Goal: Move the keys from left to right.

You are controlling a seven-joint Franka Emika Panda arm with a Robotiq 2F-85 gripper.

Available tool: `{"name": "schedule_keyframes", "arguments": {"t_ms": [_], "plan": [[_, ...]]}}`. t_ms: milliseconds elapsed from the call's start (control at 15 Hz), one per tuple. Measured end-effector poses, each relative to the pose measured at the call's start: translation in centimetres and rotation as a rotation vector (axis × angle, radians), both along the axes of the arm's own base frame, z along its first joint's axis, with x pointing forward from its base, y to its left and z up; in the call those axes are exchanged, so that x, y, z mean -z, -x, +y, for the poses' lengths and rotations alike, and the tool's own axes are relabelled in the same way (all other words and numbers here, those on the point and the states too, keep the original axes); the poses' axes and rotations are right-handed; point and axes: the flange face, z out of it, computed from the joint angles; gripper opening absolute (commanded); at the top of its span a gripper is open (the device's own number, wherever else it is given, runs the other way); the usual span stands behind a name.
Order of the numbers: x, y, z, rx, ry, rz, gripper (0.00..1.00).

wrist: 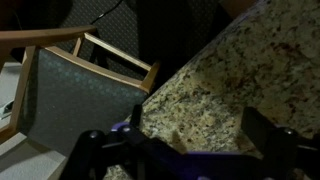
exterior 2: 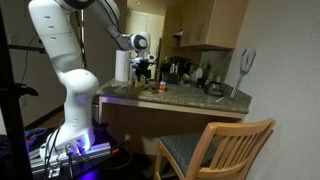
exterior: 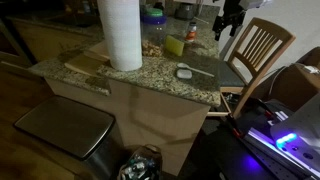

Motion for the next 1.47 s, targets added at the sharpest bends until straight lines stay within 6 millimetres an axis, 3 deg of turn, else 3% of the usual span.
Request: {"name": "schedule_keyframes", "arguments": {"t_ms": [867,1067,1333,1467], "plan": [[-0.5,-0.5,1.0,0.192,-0.116,-0.055,1.00],[0.5,0.9,1.8,0.187,-0.125,-0.033,1.00],[0.7,0.4,1.8,0.195,-0.124,-0.030,1.00],[1.9,-1.9,2.4,0.230,-0.160,-0.028,1.00]]}}
